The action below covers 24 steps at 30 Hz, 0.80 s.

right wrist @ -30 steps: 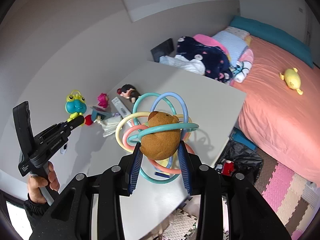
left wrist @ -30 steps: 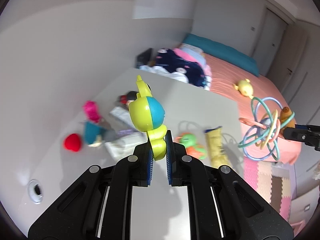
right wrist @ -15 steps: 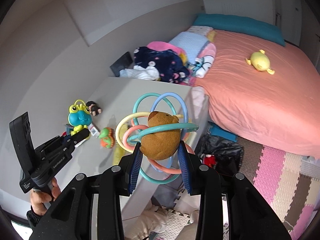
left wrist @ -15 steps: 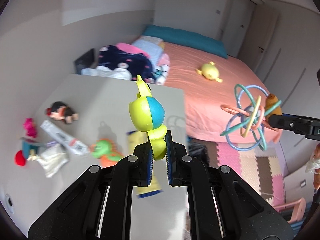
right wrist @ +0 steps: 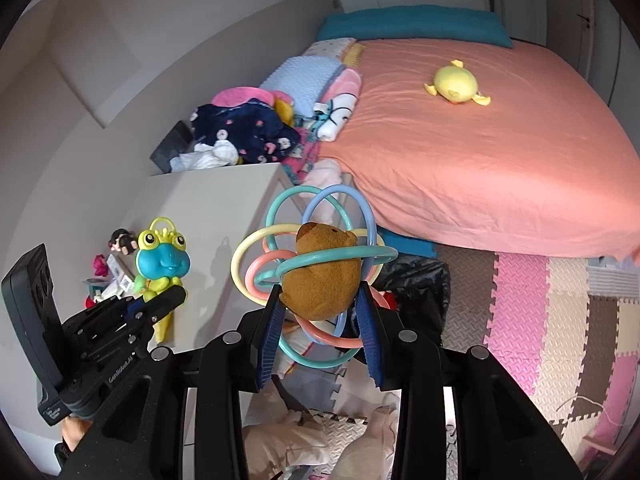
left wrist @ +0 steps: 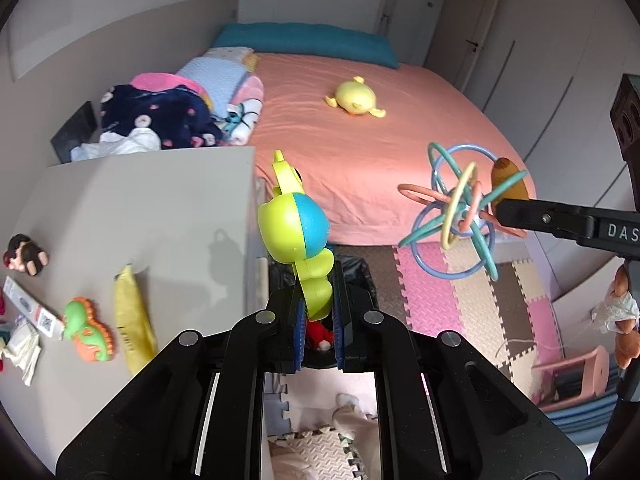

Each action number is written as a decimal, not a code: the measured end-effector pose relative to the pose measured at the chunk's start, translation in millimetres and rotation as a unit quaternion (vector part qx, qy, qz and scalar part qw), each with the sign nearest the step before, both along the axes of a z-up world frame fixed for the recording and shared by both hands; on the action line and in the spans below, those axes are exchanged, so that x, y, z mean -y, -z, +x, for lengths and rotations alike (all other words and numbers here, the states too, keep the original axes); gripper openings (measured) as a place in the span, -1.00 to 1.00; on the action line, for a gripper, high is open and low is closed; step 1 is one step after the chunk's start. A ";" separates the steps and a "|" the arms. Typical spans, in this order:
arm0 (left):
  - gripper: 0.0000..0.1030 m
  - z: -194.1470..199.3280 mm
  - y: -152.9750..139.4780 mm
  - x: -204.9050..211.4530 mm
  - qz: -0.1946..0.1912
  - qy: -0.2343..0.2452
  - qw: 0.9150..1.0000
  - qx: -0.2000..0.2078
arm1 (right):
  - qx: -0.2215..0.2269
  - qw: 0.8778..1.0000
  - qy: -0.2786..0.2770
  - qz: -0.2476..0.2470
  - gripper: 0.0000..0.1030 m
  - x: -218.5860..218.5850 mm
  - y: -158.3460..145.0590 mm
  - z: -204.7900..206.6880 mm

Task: Collect trash
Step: 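Carry the teether and yellow-green toy to the trash bag and release both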

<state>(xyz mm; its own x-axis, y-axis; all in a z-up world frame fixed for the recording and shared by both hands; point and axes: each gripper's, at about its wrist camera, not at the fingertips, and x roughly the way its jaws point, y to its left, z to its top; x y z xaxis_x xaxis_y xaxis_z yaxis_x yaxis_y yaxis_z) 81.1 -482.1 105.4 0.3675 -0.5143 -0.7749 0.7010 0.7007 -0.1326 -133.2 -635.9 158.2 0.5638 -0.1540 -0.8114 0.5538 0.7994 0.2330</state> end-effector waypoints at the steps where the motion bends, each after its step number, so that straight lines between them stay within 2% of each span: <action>1: -0.80 -0.6 3.6 7.1 0.004 0.007 1.000 -0.003 | -0.002 1.000 0.004 0.001 -0.27 4.6 2.9 -2.6; 10: -0.80 12.3 54.3 59.1 0.045 0.039 0.997 -0.051 | -0.041 0.998 0.030 0.027 -0.26 48.2 47.0 -1.5; 12: -0.80 17.5 66.1 68.5 0.057 0.047 0.995 -0.066 | -0.062 0.997 0.027 0.043 -0.23 59.6 63.2 5.1; 13: -0.61 20.1 73.2 75.3 0.072 0.047 0.994 -0.070 | -0.069 0.996 0.025 0.046 -0.03 62.5 68.0 7.6; 14: 0.18 22.2 77.9 79.5 0.085 0.044 0.993 -0.068 | -0.080 0.995 0.028 0.042 0.09 67.0 74.6 10.8; 15: 0.70 22.9 80.9 81.9 0.095 0.039 0.993 -0.060 | -0.086 0.995 0.036 0.034 0.19 69.9 77.8 12.4; 16: 0.87 20.9 80.3 82.1 0.096 0.034 0.994 -0.034 | -0.089 0.995 0.042 0.026 0.20 71.6 80.0 13.5; 18: 0.88 19.4 79.0 81.3 0.099 0.034 0.994 -0.015 | -0.090 0.995 0.047 0.023 0.20 74.8 84.2 15.3; 24: 0.88 23.3 68.7 69.8 0.088 0.021 0.996 -0.004 | -0.084 0.995 0.049 0.029 0.20 77.1 90.2 19.5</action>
<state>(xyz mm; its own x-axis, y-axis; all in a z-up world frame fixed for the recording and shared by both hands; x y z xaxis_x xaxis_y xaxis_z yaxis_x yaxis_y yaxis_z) 104.4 -551.9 36.6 0.3423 -0.3853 -0.8570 0.7300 0.6833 -0.0156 -113.6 -713.0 68.0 0.4044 -0.1516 -0.9019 0.6628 0.7281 0.1748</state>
